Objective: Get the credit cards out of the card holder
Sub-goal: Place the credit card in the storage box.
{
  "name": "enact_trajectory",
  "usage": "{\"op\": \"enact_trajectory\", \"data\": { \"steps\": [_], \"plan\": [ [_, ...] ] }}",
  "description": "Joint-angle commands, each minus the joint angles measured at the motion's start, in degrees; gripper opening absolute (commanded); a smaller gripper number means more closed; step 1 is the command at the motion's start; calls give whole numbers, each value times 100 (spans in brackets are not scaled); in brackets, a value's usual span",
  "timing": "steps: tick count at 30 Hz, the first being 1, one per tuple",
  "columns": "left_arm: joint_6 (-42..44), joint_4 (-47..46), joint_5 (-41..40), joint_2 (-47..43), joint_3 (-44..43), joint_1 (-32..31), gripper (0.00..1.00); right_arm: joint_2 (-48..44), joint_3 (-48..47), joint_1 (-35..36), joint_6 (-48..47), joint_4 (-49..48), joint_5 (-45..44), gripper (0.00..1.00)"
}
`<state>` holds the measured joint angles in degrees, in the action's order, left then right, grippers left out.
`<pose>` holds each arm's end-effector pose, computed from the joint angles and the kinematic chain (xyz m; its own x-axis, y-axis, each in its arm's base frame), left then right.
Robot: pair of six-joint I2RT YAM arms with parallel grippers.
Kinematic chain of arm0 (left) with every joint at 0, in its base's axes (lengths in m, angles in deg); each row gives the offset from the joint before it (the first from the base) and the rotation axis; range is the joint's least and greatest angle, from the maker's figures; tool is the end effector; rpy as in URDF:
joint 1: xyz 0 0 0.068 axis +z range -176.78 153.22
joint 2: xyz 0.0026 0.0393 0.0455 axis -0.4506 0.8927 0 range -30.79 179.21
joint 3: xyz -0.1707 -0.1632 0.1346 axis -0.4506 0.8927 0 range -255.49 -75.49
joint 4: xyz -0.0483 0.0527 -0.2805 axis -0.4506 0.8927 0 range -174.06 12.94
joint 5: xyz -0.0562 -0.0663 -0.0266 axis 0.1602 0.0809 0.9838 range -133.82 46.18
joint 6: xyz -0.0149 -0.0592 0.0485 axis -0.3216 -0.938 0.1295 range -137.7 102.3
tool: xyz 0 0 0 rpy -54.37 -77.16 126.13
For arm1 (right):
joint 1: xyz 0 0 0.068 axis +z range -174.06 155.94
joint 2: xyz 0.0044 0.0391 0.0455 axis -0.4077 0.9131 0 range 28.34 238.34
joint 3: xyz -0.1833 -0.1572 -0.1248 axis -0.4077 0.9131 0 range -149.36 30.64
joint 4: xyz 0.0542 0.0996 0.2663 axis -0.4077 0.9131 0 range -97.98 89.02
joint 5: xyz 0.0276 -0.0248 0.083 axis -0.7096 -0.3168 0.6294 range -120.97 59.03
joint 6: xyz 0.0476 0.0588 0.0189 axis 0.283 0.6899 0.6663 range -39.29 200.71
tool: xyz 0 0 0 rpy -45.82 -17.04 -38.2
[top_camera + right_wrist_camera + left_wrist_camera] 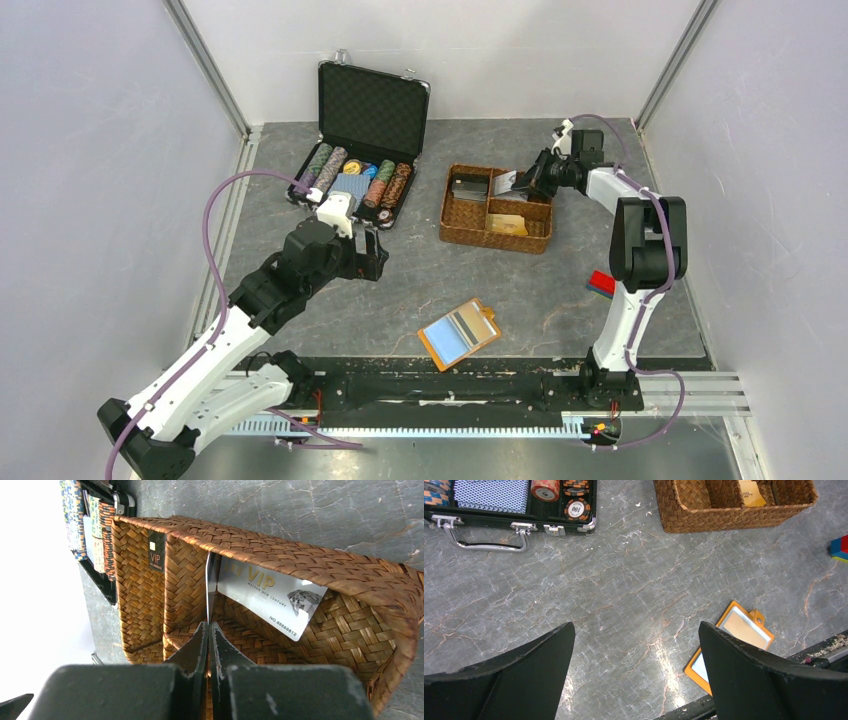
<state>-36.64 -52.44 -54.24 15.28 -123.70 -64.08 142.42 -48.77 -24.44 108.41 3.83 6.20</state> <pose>0.1913 -0.1305 0.3045 -0.5231 -0.0030 -0.8523 0.3182 0.9270 -0.1985 0.4751 0.0372 0.1545 -0.8330 0.3759 -0.4060 -0.0266 0.7058 0.7079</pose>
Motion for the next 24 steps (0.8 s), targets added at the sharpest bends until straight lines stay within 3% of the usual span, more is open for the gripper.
{"op": "enact_trajectory", "data": {
  "steps": [1,24],
  "plan": [
    [259,-94,-25,-81,-128,27,100,126,-306,5,27,-53,-60,0],
    [259,-86,-51,-204,-93,30,100,333,-804,11,-152,496,-799,31]
  ]
}}
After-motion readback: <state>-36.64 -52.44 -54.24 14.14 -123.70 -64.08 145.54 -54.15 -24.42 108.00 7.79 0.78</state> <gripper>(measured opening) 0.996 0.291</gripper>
